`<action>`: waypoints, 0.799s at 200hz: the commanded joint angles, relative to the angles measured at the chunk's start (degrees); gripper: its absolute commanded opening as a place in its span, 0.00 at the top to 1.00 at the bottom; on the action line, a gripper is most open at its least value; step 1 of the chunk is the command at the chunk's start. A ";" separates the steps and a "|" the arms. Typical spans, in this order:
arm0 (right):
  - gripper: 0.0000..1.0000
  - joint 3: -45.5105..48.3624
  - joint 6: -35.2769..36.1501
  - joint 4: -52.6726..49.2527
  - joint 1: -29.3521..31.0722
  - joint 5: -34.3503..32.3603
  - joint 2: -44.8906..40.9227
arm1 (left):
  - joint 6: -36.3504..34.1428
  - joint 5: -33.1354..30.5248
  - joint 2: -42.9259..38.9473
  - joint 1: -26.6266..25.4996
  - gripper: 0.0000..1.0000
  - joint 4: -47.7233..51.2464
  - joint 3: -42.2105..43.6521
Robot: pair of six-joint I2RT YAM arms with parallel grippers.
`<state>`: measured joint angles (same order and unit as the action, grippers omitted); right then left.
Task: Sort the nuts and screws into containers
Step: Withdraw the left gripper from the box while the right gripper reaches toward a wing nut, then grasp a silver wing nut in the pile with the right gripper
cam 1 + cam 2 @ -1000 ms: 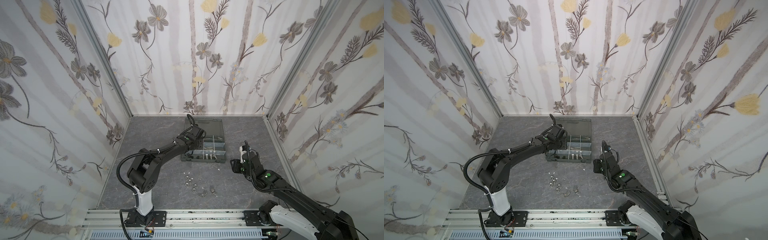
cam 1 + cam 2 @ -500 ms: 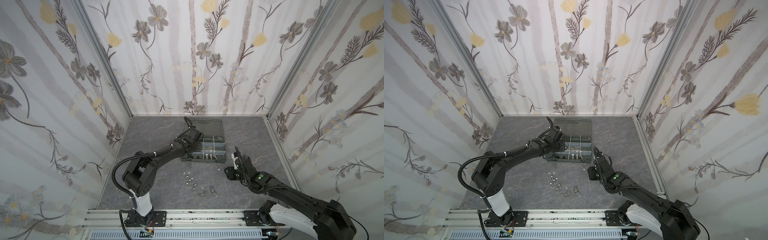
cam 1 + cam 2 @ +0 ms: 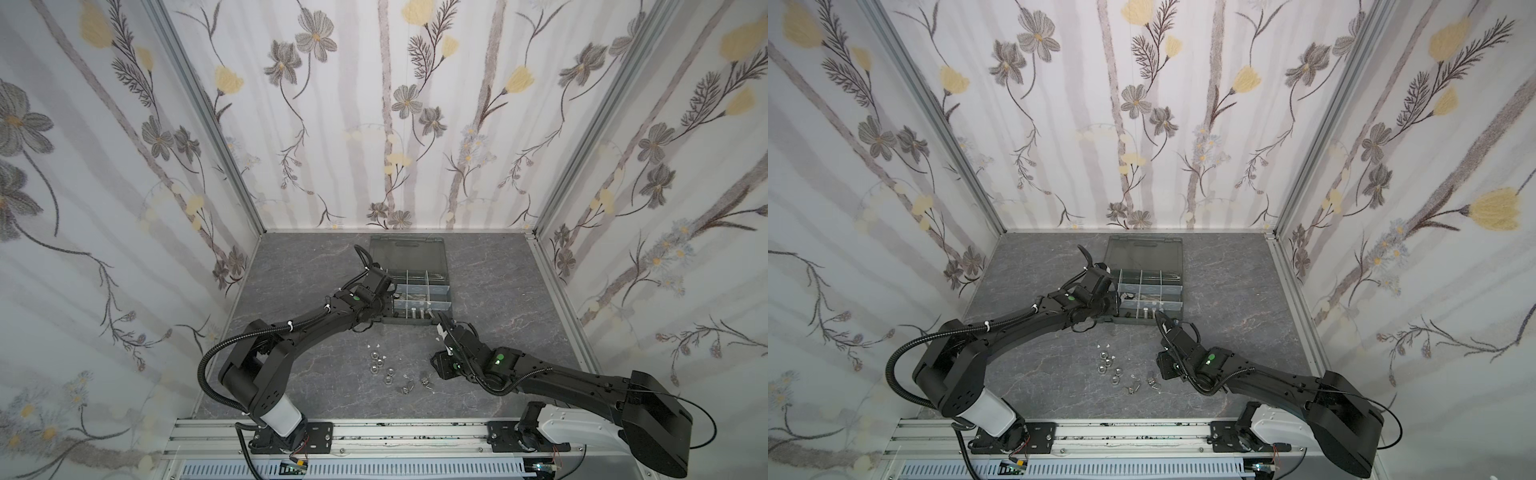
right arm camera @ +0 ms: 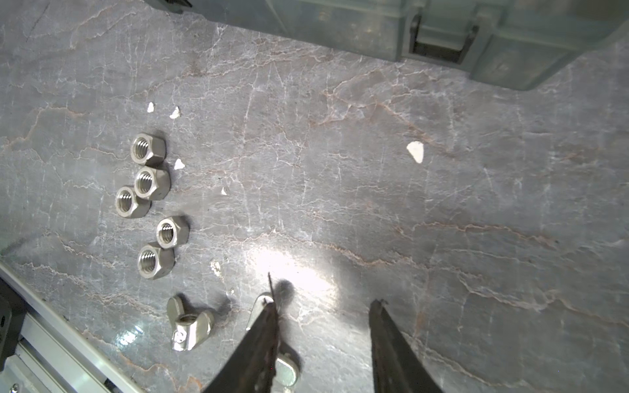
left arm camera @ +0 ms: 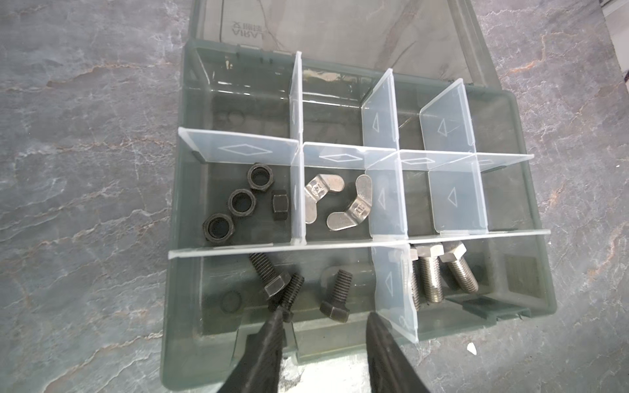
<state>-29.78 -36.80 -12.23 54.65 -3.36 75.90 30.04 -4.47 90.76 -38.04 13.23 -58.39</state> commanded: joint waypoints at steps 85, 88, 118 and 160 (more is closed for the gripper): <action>0.56 -3.77 -0.42 0.14 8.09 -0.60 7.11 | 6.00 -0.76 -10.34 0.00 0.56 -3.47 11.44; 0.56 -3.92 -0.42 0.10 8.22 -0.60 7.42 | 6.18 -0.72 -10.60 0.05 0.56 -3.48 11.67; 0.59 -5.45 -0.01 -0.71 9.71 -1.05 10.40 | 6.87 -1.06 -12.71 0.07 0.55 -3.83 13.59; 0.61 -6.71 0.01 -2.90 10.95 -2.62 13.08 | 7.99 -1.21 -15.37 -0.01 0.55 -4.09 15.66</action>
<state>-35.70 -36.95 -14.06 65.12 -3.88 88.09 36.69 -4.71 76.62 -38.04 10.48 -43.59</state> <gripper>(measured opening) 0.392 0.450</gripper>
